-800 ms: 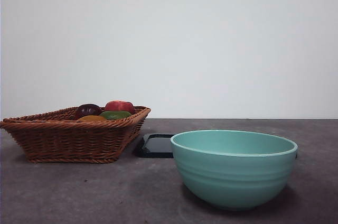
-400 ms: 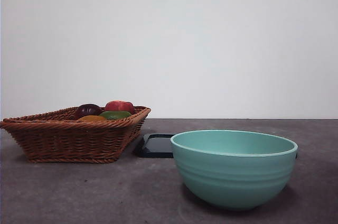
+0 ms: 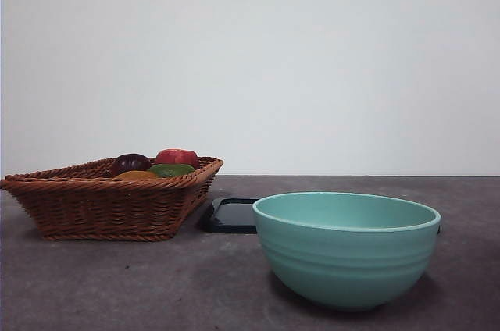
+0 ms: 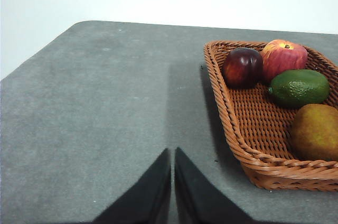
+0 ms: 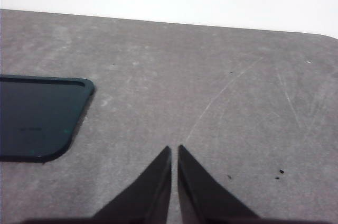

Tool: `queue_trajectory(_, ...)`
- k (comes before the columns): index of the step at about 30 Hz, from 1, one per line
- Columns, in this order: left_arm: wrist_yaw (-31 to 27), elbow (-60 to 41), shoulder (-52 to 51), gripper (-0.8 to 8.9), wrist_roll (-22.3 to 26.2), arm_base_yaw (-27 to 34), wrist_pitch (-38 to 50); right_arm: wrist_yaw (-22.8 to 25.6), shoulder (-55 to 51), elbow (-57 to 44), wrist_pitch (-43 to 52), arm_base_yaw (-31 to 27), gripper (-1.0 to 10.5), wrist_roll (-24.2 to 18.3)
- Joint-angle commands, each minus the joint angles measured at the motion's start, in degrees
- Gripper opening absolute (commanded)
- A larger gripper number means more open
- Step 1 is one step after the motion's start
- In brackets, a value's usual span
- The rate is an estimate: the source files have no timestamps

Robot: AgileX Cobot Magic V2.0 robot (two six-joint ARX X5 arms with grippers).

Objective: Pick up the wifruite, put it on the bowl, pick up the plate, put it on desk

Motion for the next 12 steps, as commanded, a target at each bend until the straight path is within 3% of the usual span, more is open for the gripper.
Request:
queue_trajectory(1,-0.09,-1.18,-0.13,0.09,0.28,-0.04,-0.31,-0.15,-0.15,-0.31,-0.59,0.13,0.2,0.22)
queue_trajectory(12,-0.09,-1.18,-0.13,0.09,0.28,-0.04,-0.31,0.13,-0.15,-0.26,0.87,0.13,0.2,0.22)
